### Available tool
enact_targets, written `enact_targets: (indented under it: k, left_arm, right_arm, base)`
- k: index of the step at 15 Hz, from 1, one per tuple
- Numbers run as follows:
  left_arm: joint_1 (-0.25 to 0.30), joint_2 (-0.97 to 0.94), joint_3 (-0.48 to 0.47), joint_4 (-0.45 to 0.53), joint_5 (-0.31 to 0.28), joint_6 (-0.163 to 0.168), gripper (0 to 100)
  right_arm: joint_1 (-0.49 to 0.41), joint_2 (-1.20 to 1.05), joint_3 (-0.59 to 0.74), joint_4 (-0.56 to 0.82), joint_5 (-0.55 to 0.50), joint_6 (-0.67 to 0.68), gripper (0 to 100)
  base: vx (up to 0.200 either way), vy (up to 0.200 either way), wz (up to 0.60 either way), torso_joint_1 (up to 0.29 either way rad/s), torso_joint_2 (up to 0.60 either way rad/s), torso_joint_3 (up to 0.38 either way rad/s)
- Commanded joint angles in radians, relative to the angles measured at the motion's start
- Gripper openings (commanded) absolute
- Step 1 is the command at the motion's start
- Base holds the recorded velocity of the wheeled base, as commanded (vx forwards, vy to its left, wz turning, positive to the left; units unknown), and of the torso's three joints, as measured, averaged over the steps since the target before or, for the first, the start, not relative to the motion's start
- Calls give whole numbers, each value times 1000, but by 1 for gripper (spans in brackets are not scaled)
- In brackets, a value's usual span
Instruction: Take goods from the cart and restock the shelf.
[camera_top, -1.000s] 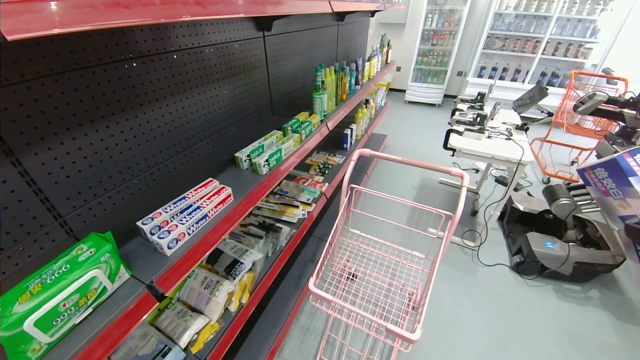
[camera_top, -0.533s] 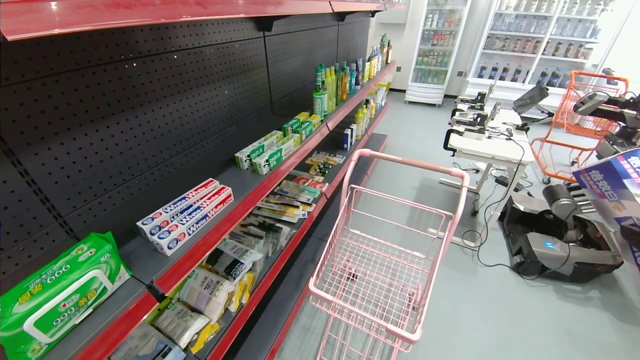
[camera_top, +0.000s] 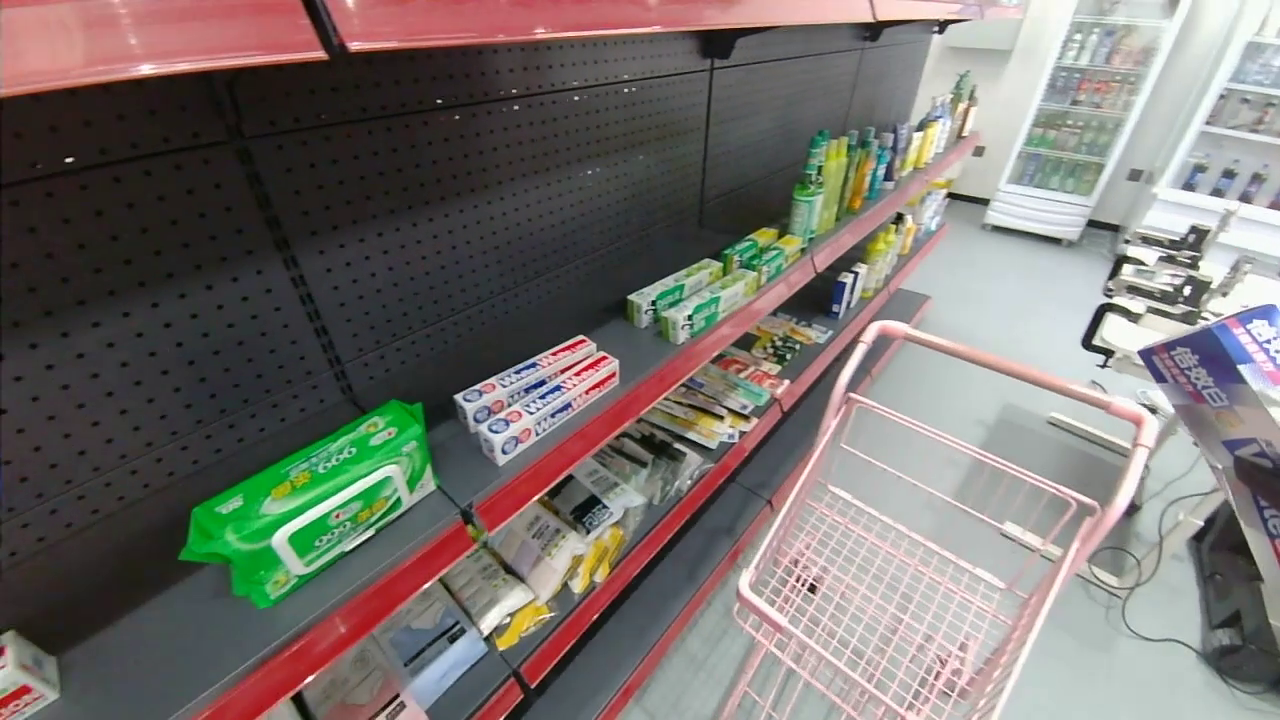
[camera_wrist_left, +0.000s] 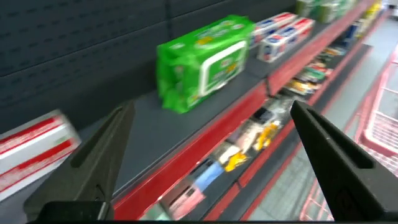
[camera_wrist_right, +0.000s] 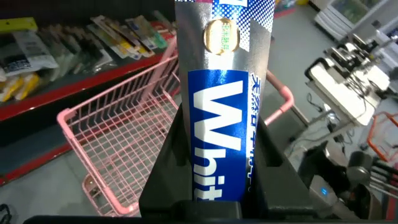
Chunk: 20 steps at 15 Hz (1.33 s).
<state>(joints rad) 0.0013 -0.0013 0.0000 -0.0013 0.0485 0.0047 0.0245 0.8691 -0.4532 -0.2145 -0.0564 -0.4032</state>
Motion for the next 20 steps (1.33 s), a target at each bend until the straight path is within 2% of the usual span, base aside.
enact_targets:
  k: [1, 17, 20]
  left_arm:
    - [0, 1, 0, 0, 1, 0, 100]
    - [2, 1, 0, 0, 1, 1, 100]
    - [0, 1, 0, 0, 1, 0, 100]
  right_arm:
    - [0, 4, -1, -2, 0, 0, 0]
    - [5, 22, -4, -2, 1, -6, 0]
    - [2, 21, 1, -2, 1, -9, 0]
  base:
    - [0, 0, 600, 2, -2, 2]
    - [0, 0, 600, 2, 1, 1]
    - [0, 0, 0, 0, 0, 0]
